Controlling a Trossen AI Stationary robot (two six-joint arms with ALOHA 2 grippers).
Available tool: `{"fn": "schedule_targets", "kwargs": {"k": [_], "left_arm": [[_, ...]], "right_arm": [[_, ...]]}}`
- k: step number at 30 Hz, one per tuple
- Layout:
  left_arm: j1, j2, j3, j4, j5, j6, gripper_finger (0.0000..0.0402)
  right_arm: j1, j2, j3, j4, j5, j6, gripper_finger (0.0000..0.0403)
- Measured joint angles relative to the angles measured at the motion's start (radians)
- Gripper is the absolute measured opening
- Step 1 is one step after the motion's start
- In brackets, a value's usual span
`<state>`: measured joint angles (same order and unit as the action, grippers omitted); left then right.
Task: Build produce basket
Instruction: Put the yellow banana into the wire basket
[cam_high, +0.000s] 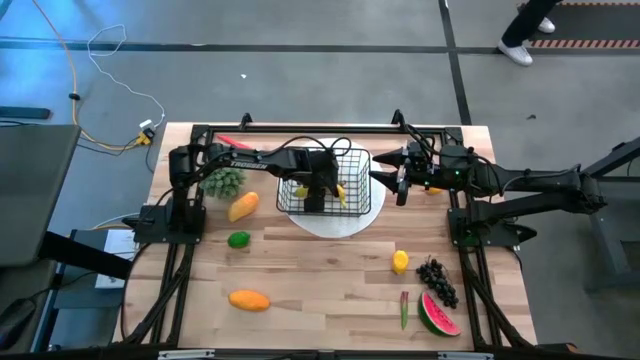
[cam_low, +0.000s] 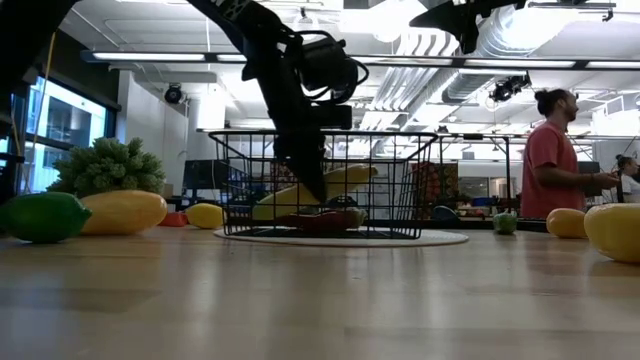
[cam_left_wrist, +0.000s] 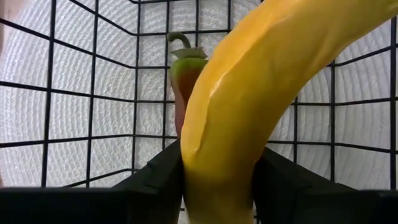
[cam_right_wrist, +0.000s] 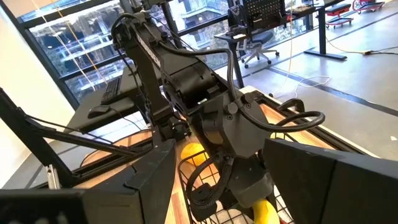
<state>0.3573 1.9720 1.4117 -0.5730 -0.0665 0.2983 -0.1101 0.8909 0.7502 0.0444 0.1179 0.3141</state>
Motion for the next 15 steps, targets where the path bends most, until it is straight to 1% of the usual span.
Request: {"fn": "schedule_targets", "kwargs": {"k": [3, 15], "left_arm": [[0.000, 0.000, 0.000, -0.001, 0.003, -0.007, 0.0163], [0.000, -0.005, 0.008, -0.019, 0.000, -0.037, 0.0248]], "right_arm": [[0.000, 0.000, 0.000, -0.003, -0.003, 0.000, 0.0227], [0.000, 0.000, 0.000, -0.003, -0.002, 0.000, 0.0227]]}}
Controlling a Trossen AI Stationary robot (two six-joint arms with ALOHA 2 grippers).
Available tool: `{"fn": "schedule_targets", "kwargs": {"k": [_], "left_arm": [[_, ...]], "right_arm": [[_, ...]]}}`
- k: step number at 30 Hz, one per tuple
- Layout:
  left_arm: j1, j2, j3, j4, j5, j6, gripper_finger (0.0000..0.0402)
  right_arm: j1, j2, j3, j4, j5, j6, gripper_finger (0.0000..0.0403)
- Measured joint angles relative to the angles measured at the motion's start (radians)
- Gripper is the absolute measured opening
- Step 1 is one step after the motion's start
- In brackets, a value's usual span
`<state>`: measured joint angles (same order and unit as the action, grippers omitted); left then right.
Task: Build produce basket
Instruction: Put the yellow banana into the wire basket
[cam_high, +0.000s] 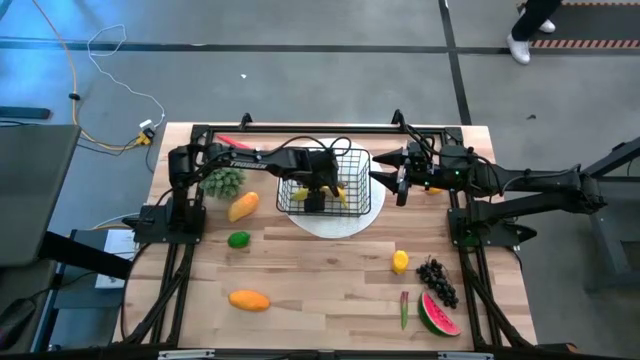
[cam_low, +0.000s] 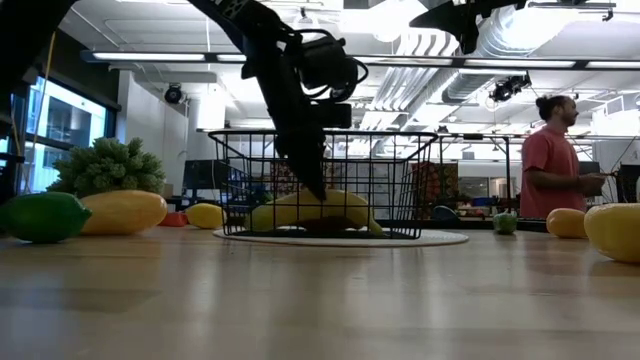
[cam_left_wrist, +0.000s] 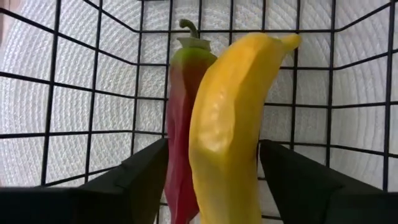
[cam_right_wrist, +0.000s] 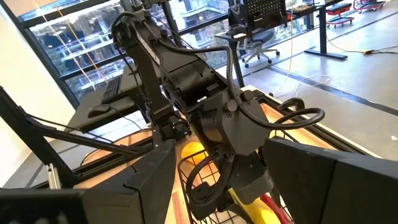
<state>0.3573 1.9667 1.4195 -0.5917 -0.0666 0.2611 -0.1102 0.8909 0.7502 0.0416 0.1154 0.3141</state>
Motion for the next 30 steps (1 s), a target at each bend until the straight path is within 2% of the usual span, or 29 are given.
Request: {"fn": "schedule_targets", "kwargs": {"k": [6, 12, 16, 21, 22, 27, 30], "left_arm": [[0.009, -0.001, 0.100, -0.084, 0.007, 0.003, 0.0272], [0.029, -0.003, 0.153, -0.059, -0.012, -0.023, 0.0261], [0.043, -0.003, 0.108, -0.036, -0.045, -0.021, 0.0201], [0.067, -0.001, 0.035, -0.025, -0.023, 0.004, 0.0041], [0.070, -0.001, 0.027, -0.012, -0.012, -0.002, 0.0021], [0.080, -0.001, 0.019, 0.044, 0.000, -0.023, 0.0012], [0.081, -0.001, 0.019, 0.061, 0.064, -0.010, 0.0003]], "right_arm": [[0.000, 0.000, 0.000, 0.000, 0.000, 0.000, 0.0227], [0.000, 0.000, 0.000, 0.000, 0.000, 0.000, 0.0227], [0.000, 0.000, 0.000, 0.000, 0.001, 0.000, 0.0227], [0.000, 0.000, 0.000, 0.000, 0.007, 0.000, 0.0227], [0.000, 0.000, 0.000, 0.000, 0.011, 0.000, 0.0227], [0.000, 0.000, 0.000, 0.000, 0.016, 0.000, 0.0227], [0.000, 0.000, 0.000, 0.000, 0.016, 0.002, 0.0227]]}}
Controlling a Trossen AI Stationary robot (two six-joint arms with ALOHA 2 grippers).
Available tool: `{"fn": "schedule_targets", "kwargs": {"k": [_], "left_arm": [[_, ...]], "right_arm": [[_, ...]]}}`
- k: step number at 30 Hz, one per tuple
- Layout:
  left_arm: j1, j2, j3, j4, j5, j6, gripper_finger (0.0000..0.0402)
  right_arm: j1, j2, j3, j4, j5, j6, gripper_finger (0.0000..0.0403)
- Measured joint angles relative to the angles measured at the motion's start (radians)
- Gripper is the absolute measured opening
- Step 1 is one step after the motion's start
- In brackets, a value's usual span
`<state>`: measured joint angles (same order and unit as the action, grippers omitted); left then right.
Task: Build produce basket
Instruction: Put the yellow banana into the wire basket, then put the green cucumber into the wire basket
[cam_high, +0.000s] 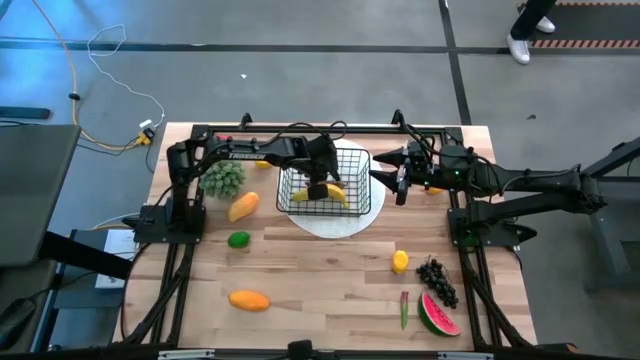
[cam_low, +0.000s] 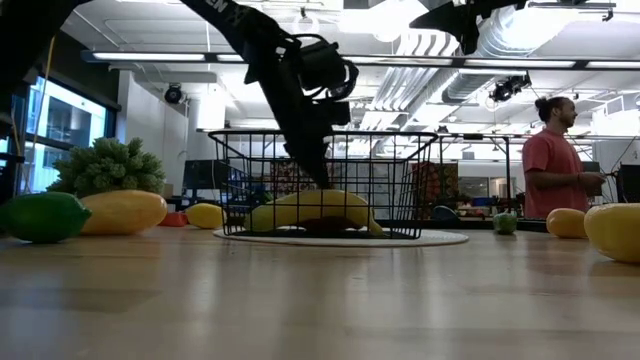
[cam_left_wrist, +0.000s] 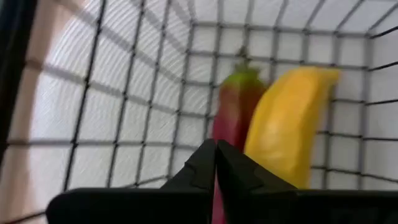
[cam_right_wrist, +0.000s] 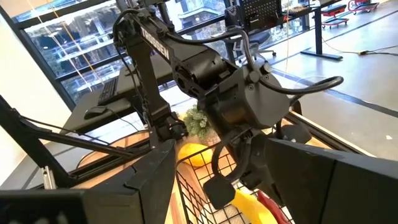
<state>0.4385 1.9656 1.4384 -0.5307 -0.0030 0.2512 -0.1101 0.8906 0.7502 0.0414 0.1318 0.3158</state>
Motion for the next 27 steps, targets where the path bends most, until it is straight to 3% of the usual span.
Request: {"fn": "schedule_targets", "kwargs": {"k": [14, 20, 27], "left_arm": [[-0.007, 0.035, 0.000, -0.078, 0.135, 0.048, 0.0000], [-0.005, 0.029, 0.016, -0.071, 0.121, 0.015, 0.0000], [0.008, -0.010, 0.149, -0.147, 0.089, 0.013, 0.0000]], "right_arm": [[0.000, 0.000, 0.000, -0.010, 0.002, -0.002, 0.0227], [0.000, 0.000, 0.000, -0.010, 0.002, -0.002, 0.0227], [0.000, 0.000, 0.000, -0.009, 0.002, -0.002, 0.0227]]}}
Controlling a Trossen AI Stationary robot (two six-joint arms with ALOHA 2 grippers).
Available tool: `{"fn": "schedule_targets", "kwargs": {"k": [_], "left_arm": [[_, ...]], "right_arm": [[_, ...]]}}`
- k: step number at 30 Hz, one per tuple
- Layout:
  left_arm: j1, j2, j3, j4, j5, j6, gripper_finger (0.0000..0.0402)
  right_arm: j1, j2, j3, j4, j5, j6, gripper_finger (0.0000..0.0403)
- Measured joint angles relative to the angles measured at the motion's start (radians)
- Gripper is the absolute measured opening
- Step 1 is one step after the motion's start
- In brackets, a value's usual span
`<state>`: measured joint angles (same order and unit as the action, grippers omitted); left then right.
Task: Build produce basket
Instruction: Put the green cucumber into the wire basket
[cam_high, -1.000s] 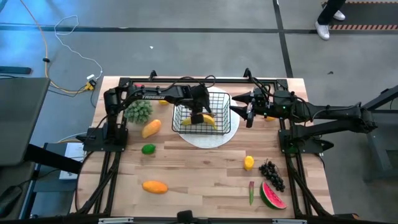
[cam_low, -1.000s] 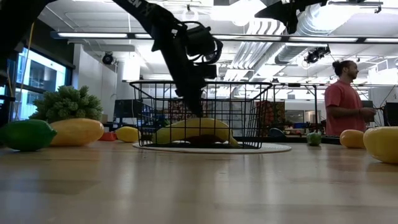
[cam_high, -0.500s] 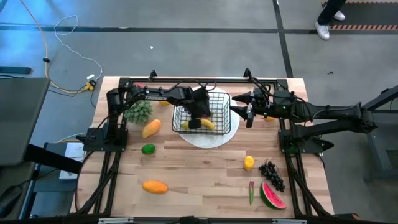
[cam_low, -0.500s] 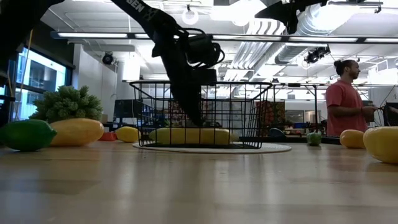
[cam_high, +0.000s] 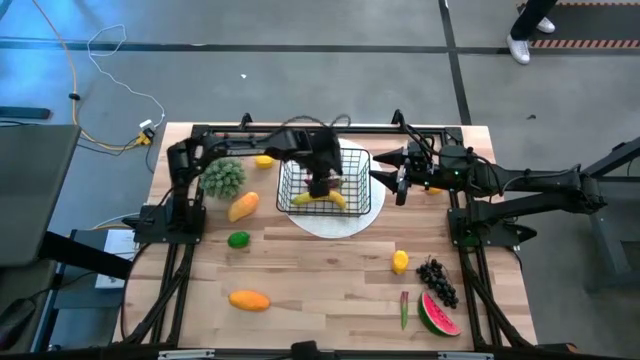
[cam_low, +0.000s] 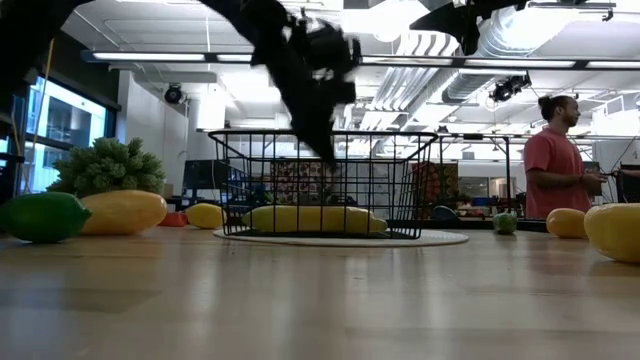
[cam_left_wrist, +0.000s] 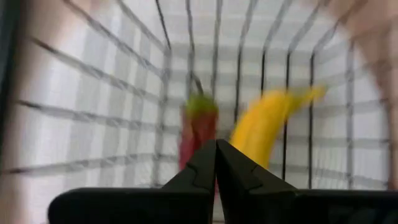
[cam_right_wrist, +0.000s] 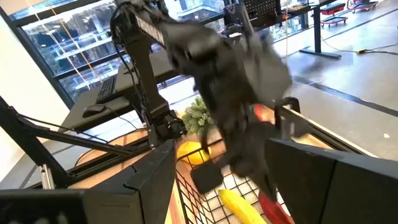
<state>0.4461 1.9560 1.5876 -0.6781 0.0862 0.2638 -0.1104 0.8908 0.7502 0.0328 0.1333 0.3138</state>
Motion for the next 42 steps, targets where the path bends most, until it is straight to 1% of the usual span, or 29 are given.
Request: {"fn": "schedule_targets", "kwargs": {"k": [3, 6, 8, 10, 13, 18, 21, 24, 26, 28, 32, 38, 42], "left_arm": [[0.016, -0.089, 0.027, 0.007, 0.090, -0.044, 0.0000], [0.026, -0.200, 0.029, 0.056, 0.173, -0.129, 0.0000], [0.025, -0.279, 0.013, 0.102, 0.189, -0.170, 0.0000], [0.022, -0.378, -0.049, 0.184, 0.191, -0.223, 0.0000], [0.003, -0.540, -0.206, 0.363, 0.188, -0.316, 0.0000], [-0.052, -0.821, -0.559, 0.692, 0.162, -0.473, 0.0000], [-0.099, -0.963, -0.757, 0.853, 0.136, -0.548, 0.0000], [-0.151, -1.076, -0.906, 0.944, 0.067, -0.576, 0.0000], [-0.175, -1.139, -0.975, 0.958, 0.027, -0.571, 0.0000], [-0.186, -1.185, -1.017, 0.967, -0.006, -0.566, 0.0000], [-0.187, -1.229, -1.050, 0.954, -0.009, -0.542, 0.0000], [-0.187, -1.233, -1.050, 0.968, 0.000, -0.511, 0.0001], [-0.187, -1.230, -1.050, 0.966, -0.009, -0.449, 0.0012]], "right_arm": [[0.000, 0.000, 0.000, 0.004, 0.000, 0.000, 0.0227], [0.000, 0.000, 0.000, 0.009, 0.000, -0.006, 0.0227], [0.000, 0.000, 0.000, 0.010, 0.000, -0.008, 0.0227], [0.000, 0.000, 0.000, 0.010, 0.000, -0.008, 0.0227], [0.000, 0.000, 0.000, 0.010, 0.000, -0.007, 0.0227], [0.000, 0.000, 0.000, 0.014, -0.002, -0.005, 0.0227], [0.000, 0.000, 0.000, 0.028, -0.002, -0.008, 0.0227], [0.000, 0.000, 0.000, 0.039, -0.002, -0.008, 0.0227], [0.000, 0.000, 0.000, 0.040, -0.002, -0.008, 0.0227], [0.000, 0.000, 0.000, 0.040, -0.002, -0.014, 0.0227], [0.000, 0.000, 0.000, 0.040, -0.002, -0.052, 0.0227], [0.000, 0.000, 0.000, 0.040, -0.002, -0.066, 0.0227], [0.000, 0.000, 0.000, 0.040, -0.002, -0.061, 0.0227]]}}
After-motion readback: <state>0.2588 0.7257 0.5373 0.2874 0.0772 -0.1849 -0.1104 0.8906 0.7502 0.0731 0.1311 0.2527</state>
